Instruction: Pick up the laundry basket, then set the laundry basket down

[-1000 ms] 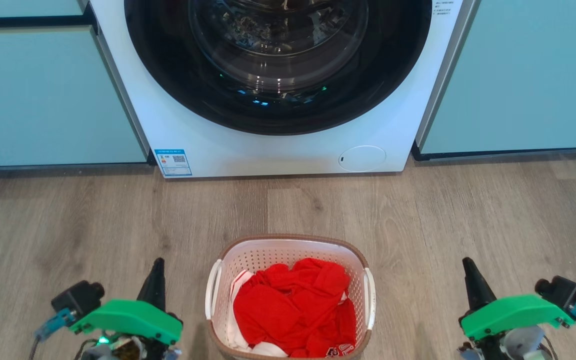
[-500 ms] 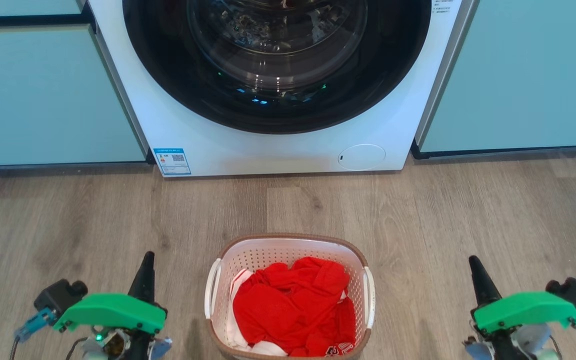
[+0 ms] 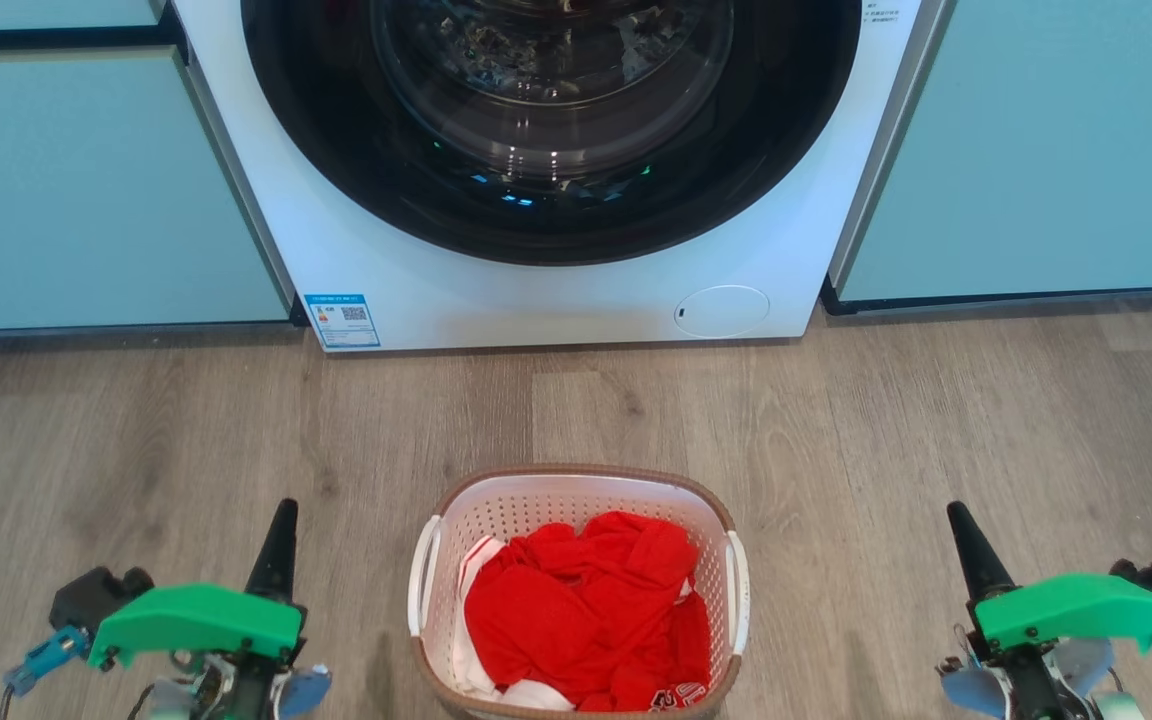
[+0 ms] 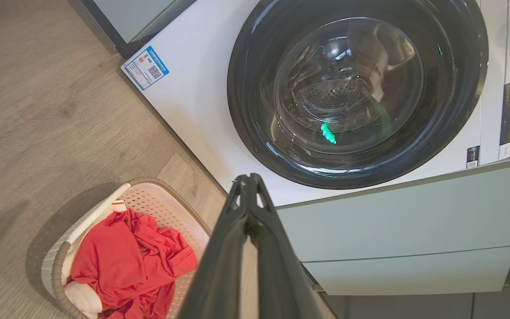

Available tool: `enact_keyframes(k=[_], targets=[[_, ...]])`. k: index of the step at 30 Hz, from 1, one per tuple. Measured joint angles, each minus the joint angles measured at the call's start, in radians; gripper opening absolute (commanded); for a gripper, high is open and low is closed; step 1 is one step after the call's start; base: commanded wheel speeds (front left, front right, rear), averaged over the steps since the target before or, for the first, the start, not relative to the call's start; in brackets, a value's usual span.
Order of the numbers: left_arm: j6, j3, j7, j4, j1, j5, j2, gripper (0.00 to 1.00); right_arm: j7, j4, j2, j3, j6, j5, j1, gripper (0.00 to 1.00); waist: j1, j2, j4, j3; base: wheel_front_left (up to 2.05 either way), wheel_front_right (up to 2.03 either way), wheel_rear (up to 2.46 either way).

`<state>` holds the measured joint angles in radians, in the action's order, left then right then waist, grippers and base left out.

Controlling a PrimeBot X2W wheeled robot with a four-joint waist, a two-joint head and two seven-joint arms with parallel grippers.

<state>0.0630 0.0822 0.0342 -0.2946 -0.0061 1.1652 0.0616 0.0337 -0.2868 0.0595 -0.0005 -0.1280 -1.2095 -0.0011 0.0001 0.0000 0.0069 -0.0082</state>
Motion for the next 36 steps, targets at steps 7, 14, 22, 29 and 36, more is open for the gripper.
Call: enact_keyframes(k=[7, 14, 22, 29, 36], targets=[[0.012, -0.028, -0.021, 0.001, -0.012, 0.079, 0.000, 0.00, -0.016, 0.001, 0.000, -0.013, 0.000, -0.070, -0.017, 0.00, 0.0000, 0.0000, -0.001, 0.002, 0.00, 0.00, 0.00], [0.022, -0.041, -0.042, 0.005, -0.019, 0.156, 0.000, 0.00, -0.036, 0.002, 0.000, -0.032, 0.000, -0.141, -0.019, 0.00, 0.0000, 0.0000, -0.002, 0.004, 0.00, 0.00, 0.00], [0.032, -0.064, -0.061, 0.010, -0.019, 0.233, 0.000, 0.00, -0.058, 0.002, 0.000, -0.045, 0.000, -0.210, -0.022, 0.00, 0.0000, 0.0000, -0.003, 0.006, 0.00, 0.00, 0.00], [0.038, -0.091, -0.079, 0.012, -0.024, 0.308, -0.001, 0.00, -0.077, 0.006, 0.000, -0.065, 0.000, -0.281, -0.039, 0.00, 0.0000, 0.0000, -0.005, 0.008, 0.00, 0.00, 0.00], [0.050, -0.105, -0.099, 0.016, -0.040, 0.387, -0.001, 0.00, -0.096, 0.006, 0.000, -0.080, 0.000, -0.351, -0.039, 0.00, 0.0000, 0.0000, -0.006, 0.010, 0.00, 0.00, 0.00]])
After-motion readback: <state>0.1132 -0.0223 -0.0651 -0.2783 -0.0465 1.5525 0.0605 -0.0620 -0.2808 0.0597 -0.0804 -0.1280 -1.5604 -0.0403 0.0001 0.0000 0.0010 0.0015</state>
